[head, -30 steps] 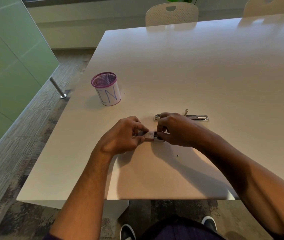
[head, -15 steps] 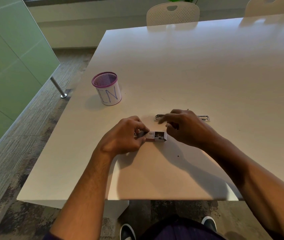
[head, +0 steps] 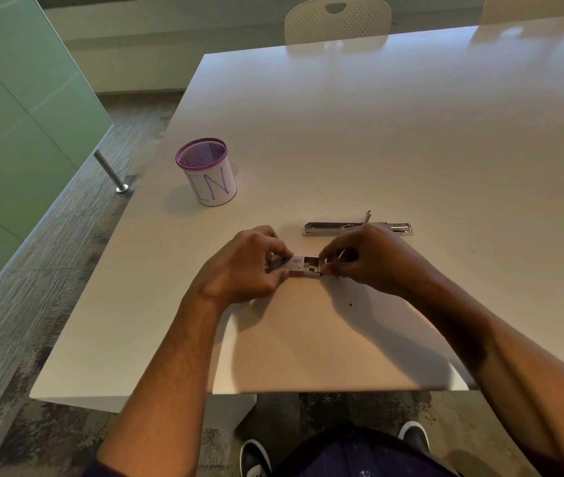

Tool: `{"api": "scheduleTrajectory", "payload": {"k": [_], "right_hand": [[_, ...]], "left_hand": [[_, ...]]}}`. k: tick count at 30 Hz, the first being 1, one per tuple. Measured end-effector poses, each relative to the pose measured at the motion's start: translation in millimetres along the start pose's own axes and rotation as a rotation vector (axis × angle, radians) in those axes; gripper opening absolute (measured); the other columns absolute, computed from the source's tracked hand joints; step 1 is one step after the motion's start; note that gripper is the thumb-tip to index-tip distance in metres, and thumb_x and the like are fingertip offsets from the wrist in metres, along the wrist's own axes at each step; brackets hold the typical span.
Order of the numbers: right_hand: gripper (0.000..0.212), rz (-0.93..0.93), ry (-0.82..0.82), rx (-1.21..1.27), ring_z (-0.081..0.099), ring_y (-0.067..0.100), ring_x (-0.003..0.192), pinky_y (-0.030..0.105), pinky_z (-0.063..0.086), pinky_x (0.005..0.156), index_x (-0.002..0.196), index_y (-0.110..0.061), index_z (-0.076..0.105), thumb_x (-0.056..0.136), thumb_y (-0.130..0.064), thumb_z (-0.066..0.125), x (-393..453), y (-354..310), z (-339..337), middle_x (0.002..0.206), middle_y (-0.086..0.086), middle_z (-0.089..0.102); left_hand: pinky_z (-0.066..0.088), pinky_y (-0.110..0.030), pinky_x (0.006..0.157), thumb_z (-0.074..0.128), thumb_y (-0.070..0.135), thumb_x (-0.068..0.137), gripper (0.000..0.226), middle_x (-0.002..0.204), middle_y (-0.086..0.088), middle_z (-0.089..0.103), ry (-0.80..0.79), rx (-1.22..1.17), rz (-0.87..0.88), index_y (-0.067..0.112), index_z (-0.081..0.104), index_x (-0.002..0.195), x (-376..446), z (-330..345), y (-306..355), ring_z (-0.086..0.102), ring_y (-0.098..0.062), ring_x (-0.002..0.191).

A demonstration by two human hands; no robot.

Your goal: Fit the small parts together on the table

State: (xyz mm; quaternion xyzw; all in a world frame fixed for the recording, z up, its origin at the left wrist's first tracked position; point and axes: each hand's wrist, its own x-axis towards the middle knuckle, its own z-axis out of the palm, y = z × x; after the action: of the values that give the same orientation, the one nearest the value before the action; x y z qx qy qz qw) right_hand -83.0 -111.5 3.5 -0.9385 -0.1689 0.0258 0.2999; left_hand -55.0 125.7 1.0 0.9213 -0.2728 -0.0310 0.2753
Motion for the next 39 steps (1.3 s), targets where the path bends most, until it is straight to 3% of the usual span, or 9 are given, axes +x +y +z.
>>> {"api": "scheduleTrajectory", "payload": {"k": [3,9,15,21,25,29,33,36,39], "right_hand": [[0.024,-0.031,0.014,0.002,0.068,0.001,0.079,-0.001,0.046,0.069,0.111,-0.020,0.078,0.088,-0.019,0.078,3,-4,6,0.102,-0.003,0.079],[0.023,-0.052,0.049,0.050,0.071,0.007,0.078,0.014,0.055,0.074,0.109,-0.018,0.079,0.087,-0.016,0.078,10,-10,17,0.097,-0.001,0.080],[0.019,-0.021,0.053,0.120,0.065,-0.007,0.071,0.002,0.049,0.066,0.104,-0.016,0.079,0.085,-0.011,0.078,15,-14,19,0.089,-0.010,0.074],[0.020,-0.036,0.074,0.211,0.068,-0.009,0.070,0.011,0.056,0.070,0.106,-0.012,0.079,0.086,-0.013,0.078,18,-15,20,0.089,-0.007,0.075],[0.020,-0.027,0.080,0.258,0.074,0.000,0.078,0.016,0.060,0.073,0.107,-0.012,0.076,0.088,-0.008,0.077,23,-13,22,0.094,-0.002,0.079],[0.021,0.012,0.103,0.316,0.076,0.002,0.080,0.019,0.062,0.073,0.109,-0.011,0.069,0.089,-0.007,0.075,28,-12,21,0.093,0.001,0.079],[0.016,-0.003,0.120,0.284,0.074,-0.003,0.076,0.013,0.059,0.069,0.103,-0.013,0.074,0.087,-0.013,0.078,30,-11,14,0.088,-0.005,0.077],[0.013,-0.022,0.148,0.189,0.069,0.001,0.076,0.010,0.052,0.068,0.097,-0.016,0.078,0.085,-0.016,0.080,30,-10,10,0.090,-0.007,0.074],[0.016,-0.047,0.188,0.146,0.067,0.012,0.081,0.021,0.054,0.072,0.096,-0.015,0.081,0.081,-0.017,0.084,29,-8,5,0.096,0.002,0.074]], "left_hand": [[0.062,-0.031,0.081,0.082,0.018,0.084,0.031,0.104,0.005,0.063,-0.005,-0.001,-0.006,0.013,0.077,0.114,0,0,0,0.066,-0.013,0.087],[0.062,-0.036,0.083,0.081,0.018,0.084,0.032,0.106,0.003,0.065,0.011,0.010,-0.004,0.014,0.077,0.116,-2,0,1,0.067,-0.016,0.088],[0.063,-0.038,0.079,0.082,0.021,0.083,0.030,0.103,0.003,0.066,0.014,0.047,0.007,0.015,0.078,0.113,-2,0,1,0.067,-0.015,0.085],[0.059,-0.029,0.069,0.080,0.035,0.084,0.045,0.093,0.005,0.061,0.040,0.085,0.032,0.024,0.069,0.127,-3,4,3,0.061,-0.012,0.074],[0.059,-0.035,0.065,0.074,0.043,0.086,0.040,0.085,0.003,0.064,0.055,0.099,-0.011,0.031,0.068,0.124,-5,6,4,0.059,-0.012,0.068],[0.049,-0.020,0.059,0.074,0.052,0.084,0.041,0.075,0.008,0.061,0.092,0.156,-0.104,0.023,0.067,0.112,-7,8,4,0.058,-0.006,0.059],[0.053,-0.026,0.066,0.076,0.061,0.079,0.047,0.089,0.003,0.066,0.108,0.198,-0.252,0.025,0.055,0.100,-6,10,3,0.065,-0.017,0.073],[0.056,-0.029,0.069,0.075,0.062,0.080,0.049,0.104,-0.003,0.073,0.077,0.223,-0.294,0.025,0.055,0.104,-5,9,4,0.066,-0.019,0.079],[0.059,-0.032,0.075,0.075,0.063,0.079,0.052,0.111,-0.003,0.073,0.038,0.269,-0.289,0.024,0.058,0.109,-3,7,3,0.064,-0.019,0.082]]}}
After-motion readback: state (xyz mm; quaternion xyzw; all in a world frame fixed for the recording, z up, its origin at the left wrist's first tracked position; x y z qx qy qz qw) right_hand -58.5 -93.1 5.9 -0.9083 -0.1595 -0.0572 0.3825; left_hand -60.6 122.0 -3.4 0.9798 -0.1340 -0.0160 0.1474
